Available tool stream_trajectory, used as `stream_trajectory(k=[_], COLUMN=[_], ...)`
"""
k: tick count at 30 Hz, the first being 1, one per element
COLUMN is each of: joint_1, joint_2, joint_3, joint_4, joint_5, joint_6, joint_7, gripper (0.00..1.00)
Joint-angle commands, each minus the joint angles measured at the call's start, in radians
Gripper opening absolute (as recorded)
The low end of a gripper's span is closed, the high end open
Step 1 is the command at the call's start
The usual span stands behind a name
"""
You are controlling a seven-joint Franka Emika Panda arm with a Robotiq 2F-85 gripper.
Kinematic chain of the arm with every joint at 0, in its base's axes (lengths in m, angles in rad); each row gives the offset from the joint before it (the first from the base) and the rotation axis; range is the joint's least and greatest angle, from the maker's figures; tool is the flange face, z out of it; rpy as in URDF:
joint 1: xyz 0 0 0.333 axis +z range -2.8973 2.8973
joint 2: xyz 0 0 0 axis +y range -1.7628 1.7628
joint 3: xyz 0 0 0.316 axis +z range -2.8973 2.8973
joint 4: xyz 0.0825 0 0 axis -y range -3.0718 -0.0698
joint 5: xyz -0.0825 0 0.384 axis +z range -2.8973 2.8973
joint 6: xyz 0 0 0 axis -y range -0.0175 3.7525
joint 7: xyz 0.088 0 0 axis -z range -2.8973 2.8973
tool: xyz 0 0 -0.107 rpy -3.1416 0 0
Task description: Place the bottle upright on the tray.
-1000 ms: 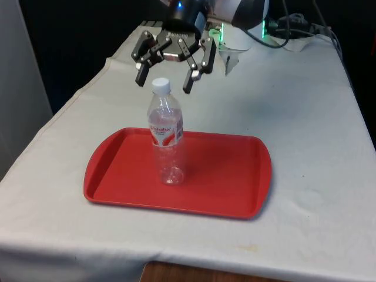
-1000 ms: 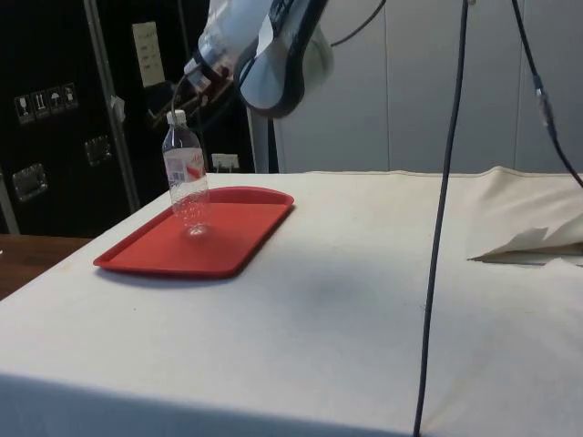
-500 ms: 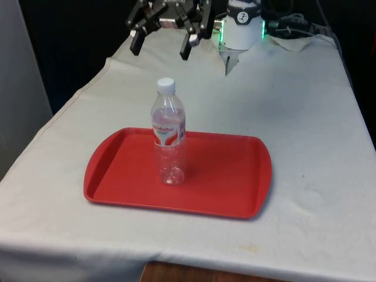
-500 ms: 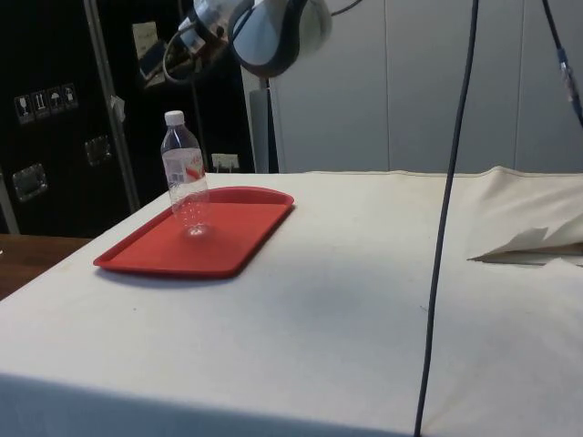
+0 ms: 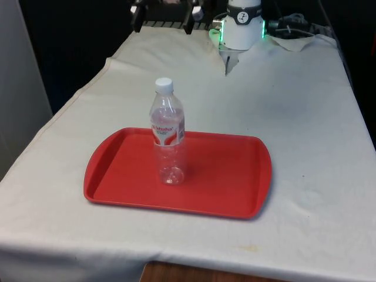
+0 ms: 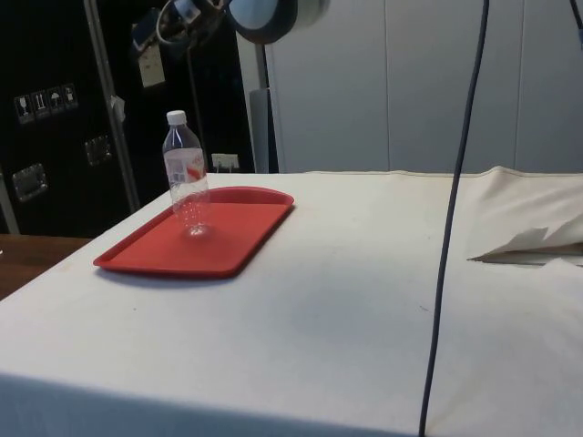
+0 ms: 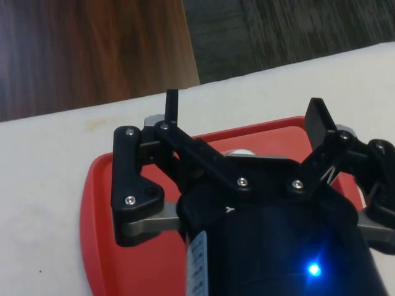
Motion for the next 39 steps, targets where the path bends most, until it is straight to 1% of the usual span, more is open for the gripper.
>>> stream_trajectory(k=[1, 5, 6, 7, 8, 13, 14, 15, 16, 21, 23, 24, 25, 26, 32, 33, 34, 39], joint_1=[0.001, 0.000, 0.004, 0.000, 0.002, 0.005, 0.006, 0.012, 0.007, 0.013, 0.013, 0.017, 0.017, 0.014, 0.015, 0.019, 0.016, 0.018], joint_2=[-0.009, -0.024, -0.011, -0.028, -0.035, -0.053, -0.057, -0.044, -0.062, -0.087, -0.096, -0.085, -0.093, -0.108, -0.131, -0.124, -0.139, -0.156], joint_3=[0.007, 0.018, 0.005, 0.019, 0.022, 0.028, 0.028, 0.009, 0.028, 0.028, 0.029, 0.015, 0.017, 0.032, 0.036, 0.021, 0.037, 0.039], joint_4=[-0.006, -0.007, 0.000, -0.007, -0.007, -0.005, -0.005, 0.001, -0.005, -0.005, -0.005, 0.002, 0.002, -0.005, -0.005, 0.002, -0.005, -0.004], joint_5=[0.000, -0.003, 0.000, -0.004, -0.003, -0.002, -0.001, -0.001, -0.001, 0.001, 0.002, -0.001, -0.001, 0.004, 0.008, -0.001, 0.009, 0.013], joint_6=[-0.015, -0.050, -0.032, -0.058, -0.077, -0.124, -0.134, -0.119, -0.143, -0.195, -0.213, -0.202, -0.220, -0.237, -0.285, -0.284, -0.302, -0.341], joint_7=[0.004, 0.003, 0.001, 0.003, 0.001, -0.005, -0.006, -0.006, -0.008, -0.023, -0.030, -0.026, -0.032, -0.039, -0.055, -0.052, -0.061, -0.075], gripper=[1.00, 1.00, 1.00, 1.00, 1.00, 1.00, 1.00, 1.00, 1.00, 1.00, 1.00, 1.00, 1.00, 1.00, 1.00, 1.00, 1.00, 1.00])
